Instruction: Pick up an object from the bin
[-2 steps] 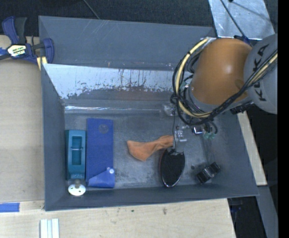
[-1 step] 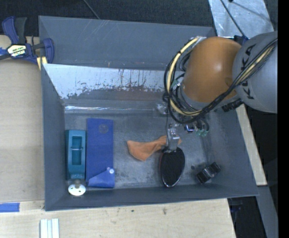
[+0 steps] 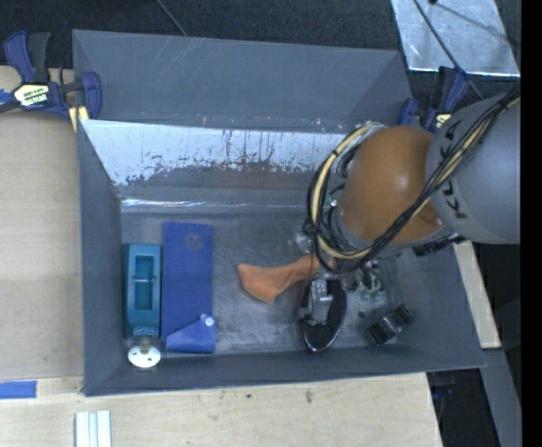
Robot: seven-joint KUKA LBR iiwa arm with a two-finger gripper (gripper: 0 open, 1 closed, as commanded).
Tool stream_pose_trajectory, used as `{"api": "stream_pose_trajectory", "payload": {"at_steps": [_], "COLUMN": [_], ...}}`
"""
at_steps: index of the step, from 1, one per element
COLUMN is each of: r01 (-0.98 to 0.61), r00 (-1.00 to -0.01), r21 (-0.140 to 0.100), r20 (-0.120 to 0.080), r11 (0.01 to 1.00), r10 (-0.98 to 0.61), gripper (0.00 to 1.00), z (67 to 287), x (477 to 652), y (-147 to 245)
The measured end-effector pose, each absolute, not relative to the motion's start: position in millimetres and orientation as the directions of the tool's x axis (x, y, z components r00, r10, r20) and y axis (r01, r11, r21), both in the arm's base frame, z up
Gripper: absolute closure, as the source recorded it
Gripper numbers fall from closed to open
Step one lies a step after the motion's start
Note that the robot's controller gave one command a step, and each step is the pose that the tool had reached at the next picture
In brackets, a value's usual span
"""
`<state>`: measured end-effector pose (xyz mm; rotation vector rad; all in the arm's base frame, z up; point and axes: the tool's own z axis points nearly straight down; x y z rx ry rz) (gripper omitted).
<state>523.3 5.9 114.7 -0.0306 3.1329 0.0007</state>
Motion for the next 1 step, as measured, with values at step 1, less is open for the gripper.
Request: {"api": "stream_pose_trajectory", "payload": {"at_steps": [1], "r01": [-0.145], "r00": [-0.989], "r21": [0.000], "r20": [-0.002], "r11": [0.989], "r10": [-0.145], "gripper": [1.00], "z": [69.7], "x": [497.2], "y": [6.1]}}
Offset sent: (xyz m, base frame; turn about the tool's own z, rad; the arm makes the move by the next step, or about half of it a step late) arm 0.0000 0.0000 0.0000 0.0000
